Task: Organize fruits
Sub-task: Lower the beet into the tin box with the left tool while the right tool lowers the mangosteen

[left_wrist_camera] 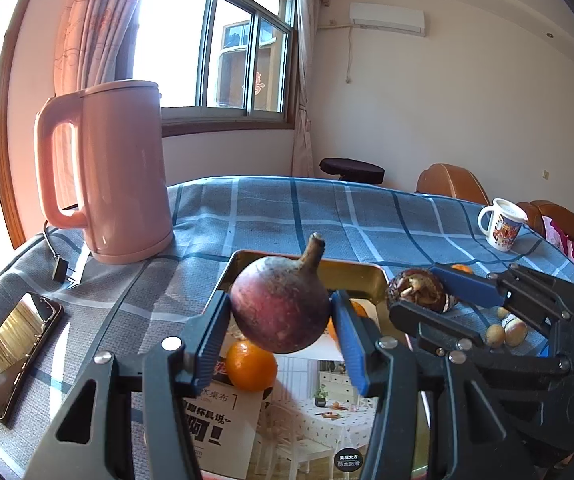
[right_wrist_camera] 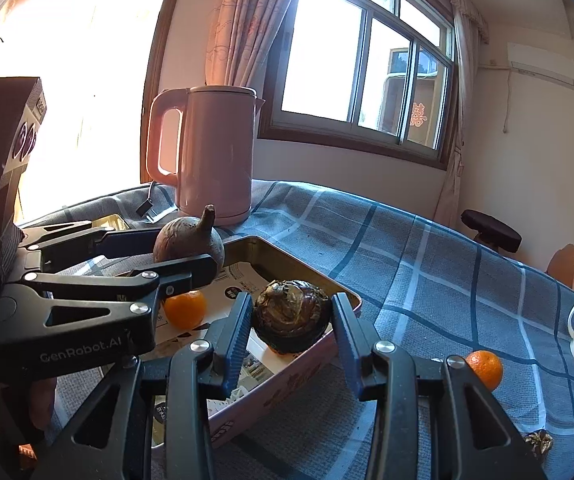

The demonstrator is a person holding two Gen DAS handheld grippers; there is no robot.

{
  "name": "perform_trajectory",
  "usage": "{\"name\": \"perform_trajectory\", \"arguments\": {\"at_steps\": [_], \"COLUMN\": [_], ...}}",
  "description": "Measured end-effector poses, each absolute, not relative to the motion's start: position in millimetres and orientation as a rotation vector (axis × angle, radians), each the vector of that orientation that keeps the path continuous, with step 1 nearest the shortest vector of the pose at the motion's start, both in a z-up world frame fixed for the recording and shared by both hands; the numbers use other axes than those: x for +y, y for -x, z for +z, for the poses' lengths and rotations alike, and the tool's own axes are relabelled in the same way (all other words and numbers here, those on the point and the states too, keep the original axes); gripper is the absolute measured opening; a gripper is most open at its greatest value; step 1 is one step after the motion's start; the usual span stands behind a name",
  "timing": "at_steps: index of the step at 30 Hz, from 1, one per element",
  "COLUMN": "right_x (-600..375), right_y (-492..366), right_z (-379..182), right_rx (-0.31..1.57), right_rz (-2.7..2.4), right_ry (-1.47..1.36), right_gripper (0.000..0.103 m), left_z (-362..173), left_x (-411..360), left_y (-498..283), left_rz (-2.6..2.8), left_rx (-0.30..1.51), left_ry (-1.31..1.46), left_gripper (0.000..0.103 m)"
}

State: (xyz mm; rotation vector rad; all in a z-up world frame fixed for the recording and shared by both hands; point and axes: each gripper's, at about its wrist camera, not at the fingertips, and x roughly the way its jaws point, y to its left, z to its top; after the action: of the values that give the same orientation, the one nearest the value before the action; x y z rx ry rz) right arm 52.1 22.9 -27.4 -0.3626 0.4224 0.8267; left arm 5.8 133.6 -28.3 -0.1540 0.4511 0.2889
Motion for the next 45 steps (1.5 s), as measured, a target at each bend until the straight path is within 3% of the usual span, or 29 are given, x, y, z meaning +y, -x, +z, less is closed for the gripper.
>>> {"name": "perform_trajectory", "arguments": {"at_steps": [30, 34, 40, 45], "right_x": [65, 67, 40, -15], "right_y": [-64, -56, -61, -73], "right_z": [-56, -56, -44, -31], "right_rx": [0.644, 0.619, 0.572, 0.54], "right_rz": [0.953, 0.943, 0.857, 0.712], "right_ry": [0.482, 0.517, 0.443, 0.36], "right_gripper": [0.044, 0.062, 0.062, 0.062], "left_z": [-39, -37, -31, -23], "left_x": [151, 147, 141, 117], "left_y": [-10, -9, 0, -5], "left_rz": [0.318, 0.325, 0.309, 0.24], "left_rx": [0.557, 0.547, 0.481, 0.451], "left_ry": [0.162, 0.143, 0.163, 0.154], "left_gripper": [0.054, 0.058, 0.076, 0.078]}}
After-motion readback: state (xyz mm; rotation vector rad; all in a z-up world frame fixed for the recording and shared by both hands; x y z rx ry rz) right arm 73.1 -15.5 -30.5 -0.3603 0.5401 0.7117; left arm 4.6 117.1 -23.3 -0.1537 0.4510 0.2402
